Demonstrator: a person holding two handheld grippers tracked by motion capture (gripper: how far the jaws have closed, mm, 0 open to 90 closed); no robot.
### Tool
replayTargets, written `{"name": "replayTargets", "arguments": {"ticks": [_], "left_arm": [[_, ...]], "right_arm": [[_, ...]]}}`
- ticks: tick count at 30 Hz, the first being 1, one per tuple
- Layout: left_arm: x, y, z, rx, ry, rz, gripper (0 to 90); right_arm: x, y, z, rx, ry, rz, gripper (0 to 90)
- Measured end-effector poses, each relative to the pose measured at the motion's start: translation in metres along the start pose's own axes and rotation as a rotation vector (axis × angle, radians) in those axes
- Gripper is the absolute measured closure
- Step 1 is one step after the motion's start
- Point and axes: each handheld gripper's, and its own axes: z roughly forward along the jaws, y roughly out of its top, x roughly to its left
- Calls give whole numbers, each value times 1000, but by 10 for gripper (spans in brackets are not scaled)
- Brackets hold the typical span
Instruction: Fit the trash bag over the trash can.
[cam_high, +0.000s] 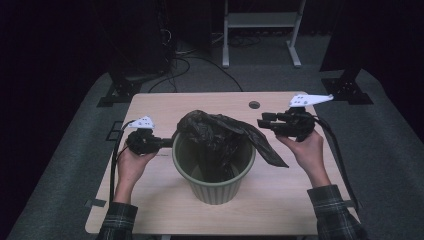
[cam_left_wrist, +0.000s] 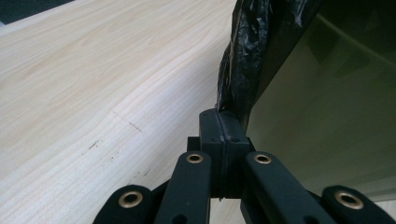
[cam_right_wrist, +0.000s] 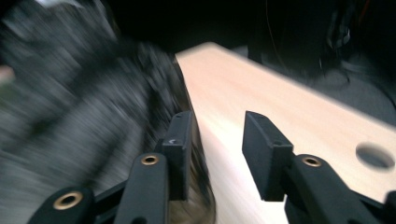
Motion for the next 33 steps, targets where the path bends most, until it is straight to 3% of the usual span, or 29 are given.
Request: {"name": "replayTargets", "arguments": {"ticks": [3,6,10,12,15,17,27,33], "left_arm": [[0,1,-1,-3,2,6,900],[-1,1,-3,-8,3,4,900],[-1,1,-5,-10,3,6,900],[-2,2,-6,-10,3,8,900],[-3,1,-8,-5,-2,11,900],[-5,0,-10,-5,-10,11,900],[-16,-9,-30,-53,-22,14,900],[-21,-18,-36,-79,-32,8,900]], "right_arm": [[13,16,-5,-36,86,5,533],[32,25,3,-21,165,-25,496],[48,29,16,6,221,-53,465],[52,29,25,38,213,-55,526],[56,26,29,58,195,-90,798],[62,23,27,54,209,-112,894],[127,-8,8,51,362,-213,899],[152,-32,13,92,438,-239,899]]}}
